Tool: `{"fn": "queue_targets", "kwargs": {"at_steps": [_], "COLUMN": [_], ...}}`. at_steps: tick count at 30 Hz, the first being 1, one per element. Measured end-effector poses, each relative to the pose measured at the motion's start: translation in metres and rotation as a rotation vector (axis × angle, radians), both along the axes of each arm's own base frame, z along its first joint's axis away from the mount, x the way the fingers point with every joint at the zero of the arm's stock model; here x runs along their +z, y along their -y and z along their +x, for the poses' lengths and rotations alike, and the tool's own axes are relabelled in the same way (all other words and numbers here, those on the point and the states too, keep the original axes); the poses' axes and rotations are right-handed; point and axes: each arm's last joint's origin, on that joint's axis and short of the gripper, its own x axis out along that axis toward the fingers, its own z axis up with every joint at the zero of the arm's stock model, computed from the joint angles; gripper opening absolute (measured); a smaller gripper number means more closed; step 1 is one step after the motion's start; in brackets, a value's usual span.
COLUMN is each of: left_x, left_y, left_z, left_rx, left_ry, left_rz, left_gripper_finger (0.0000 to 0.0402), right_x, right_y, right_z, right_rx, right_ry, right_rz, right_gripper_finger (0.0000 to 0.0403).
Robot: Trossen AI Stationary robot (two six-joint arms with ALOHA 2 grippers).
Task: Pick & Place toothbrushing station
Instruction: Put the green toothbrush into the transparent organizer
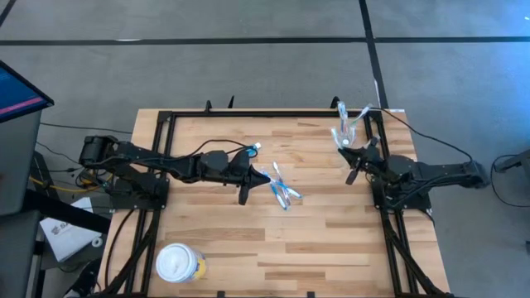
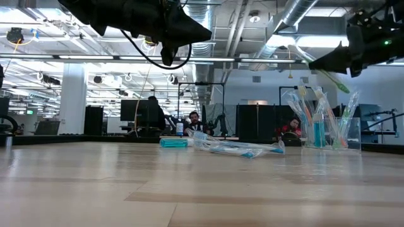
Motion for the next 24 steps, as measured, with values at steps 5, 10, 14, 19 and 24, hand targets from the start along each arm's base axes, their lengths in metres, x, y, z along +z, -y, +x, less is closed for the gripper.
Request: {"fn": "queue_targets", "kwargs": {"at_steps": [5,10,14,19,24], "left_x": [-0.001,-0.008,-0.012,-0.01,-0.009], "left_y": [0.0,0.0,0.0,0.0,0.0], "left_z": [-0.001,-0.006,-0.007,-0.007,-0.007], "left_rx": [-0.005,-0.005,-0.004,-0.004,-0.006], "left_ry": [0.011,0.046,0.039,0.058,0.067], "left_rz": [0.024,0.021,0.018,0.018,0.017], "left_gripper_finger": [0.0007,0.0007,0.0007,0.0007,0.0007], "right_x": [0.003,0.001,-0.009,-0.019,-0.018], "right_y": [0.002,0.006,0.009,0.017,0.025], "right_z": [-0.007,-0.013,-0.01,-0.007,-0.01], "right_rx": [0.056,0.015,0.058,0.011,-0.001], "right_ry": [0.035,0.034,0.06,0.081,0.105], "right_rz": [-0.007,-0.009,-0.027,-0.03,-0.036], "right_gripper_finger": [0.0006,0.0006,0.0006,0.0006,0.0006]}}
